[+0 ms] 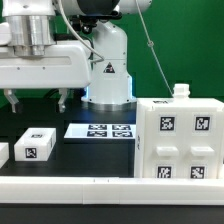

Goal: Assemble cabinet

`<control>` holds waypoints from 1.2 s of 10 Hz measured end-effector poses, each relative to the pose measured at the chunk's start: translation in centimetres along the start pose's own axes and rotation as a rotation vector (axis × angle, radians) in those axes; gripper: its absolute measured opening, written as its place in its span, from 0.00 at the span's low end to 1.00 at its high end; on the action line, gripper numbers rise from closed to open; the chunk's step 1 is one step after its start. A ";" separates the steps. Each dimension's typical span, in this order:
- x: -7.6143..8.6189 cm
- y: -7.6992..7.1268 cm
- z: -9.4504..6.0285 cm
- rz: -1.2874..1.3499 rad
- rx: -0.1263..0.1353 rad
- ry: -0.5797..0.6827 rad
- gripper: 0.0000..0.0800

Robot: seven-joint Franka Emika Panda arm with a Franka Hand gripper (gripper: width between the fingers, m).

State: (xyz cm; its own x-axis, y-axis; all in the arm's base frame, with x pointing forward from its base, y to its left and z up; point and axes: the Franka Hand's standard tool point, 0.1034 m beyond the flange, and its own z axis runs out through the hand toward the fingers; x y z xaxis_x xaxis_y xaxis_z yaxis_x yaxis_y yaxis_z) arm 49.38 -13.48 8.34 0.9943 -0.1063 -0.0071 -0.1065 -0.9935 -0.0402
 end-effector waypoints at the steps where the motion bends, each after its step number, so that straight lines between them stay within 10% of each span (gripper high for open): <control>1: 0.0 0.0 0.0 0.000 0.000 -0.001 0.81; 4: -0.3 1.5 2.1 -0.132 -0.041 0.009 0.81; 9: -0.1 1.3 2.5 -0.160 -0.038 0.002 0.81; 12: -1.9 1.8 5.4 -0.154 -0.032 -0.065 0.81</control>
Offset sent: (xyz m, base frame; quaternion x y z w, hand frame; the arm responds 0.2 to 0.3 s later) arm -0.0064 -0.0241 -0.0171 -0.0730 0.0009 -0.1106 0.9912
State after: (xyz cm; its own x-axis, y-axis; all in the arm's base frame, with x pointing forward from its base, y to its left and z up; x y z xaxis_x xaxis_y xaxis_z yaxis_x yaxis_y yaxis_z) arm 47.29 -14.83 2.90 0.9965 0.0494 -0.0676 0.0486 -0.9987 -0.0144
